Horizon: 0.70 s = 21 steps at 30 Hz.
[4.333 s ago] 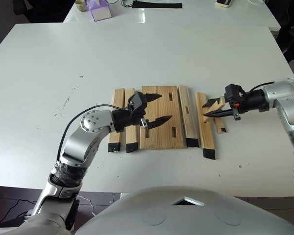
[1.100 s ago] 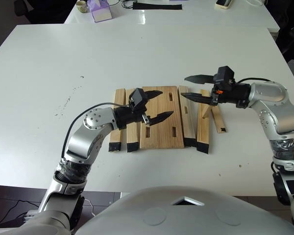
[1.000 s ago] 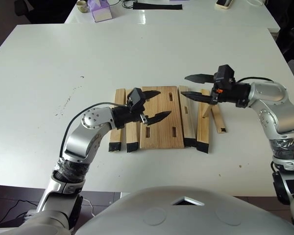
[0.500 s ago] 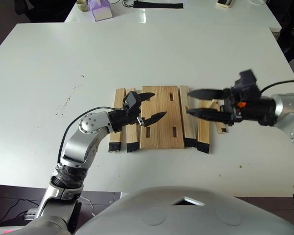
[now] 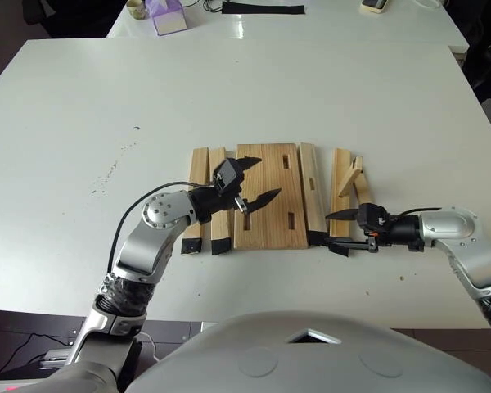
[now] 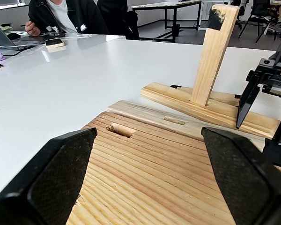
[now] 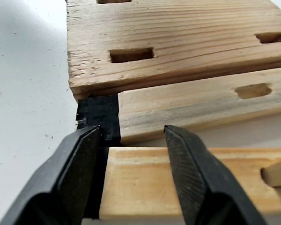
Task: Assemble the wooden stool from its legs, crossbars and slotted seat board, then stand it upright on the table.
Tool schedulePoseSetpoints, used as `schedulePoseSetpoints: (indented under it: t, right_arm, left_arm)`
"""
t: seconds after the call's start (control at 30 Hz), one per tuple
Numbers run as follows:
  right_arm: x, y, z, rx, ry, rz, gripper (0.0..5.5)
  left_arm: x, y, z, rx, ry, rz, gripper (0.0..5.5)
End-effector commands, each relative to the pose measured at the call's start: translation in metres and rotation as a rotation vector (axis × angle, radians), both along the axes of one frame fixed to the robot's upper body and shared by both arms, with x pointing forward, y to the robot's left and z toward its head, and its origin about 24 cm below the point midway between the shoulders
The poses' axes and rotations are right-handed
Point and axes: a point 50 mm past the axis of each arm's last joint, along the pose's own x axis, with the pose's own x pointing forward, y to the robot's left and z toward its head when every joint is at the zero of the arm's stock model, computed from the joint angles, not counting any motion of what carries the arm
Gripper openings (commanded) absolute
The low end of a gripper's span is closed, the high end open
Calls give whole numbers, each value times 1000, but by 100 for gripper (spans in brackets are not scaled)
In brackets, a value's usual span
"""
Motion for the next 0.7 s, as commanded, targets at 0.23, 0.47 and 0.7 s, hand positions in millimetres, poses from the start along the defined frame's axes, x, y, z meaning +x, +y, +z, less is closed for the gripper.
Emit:
schedulePoseSetpoints:
  t: [0.23,0.47,0.7]
  right_arm:
    - [15,-29,0,-175,-96,-35,251]
    - [26,-34,27,-131,-187,-93,251]
    - [11,-13,45,72,-148,-476,307]
  left_arm:
    - [-2,-2,-6,23,-9,27,414]
    - [-5,0,-7,27,-15,56,414]
    - [-13,2,-10,23,-7,101,414]
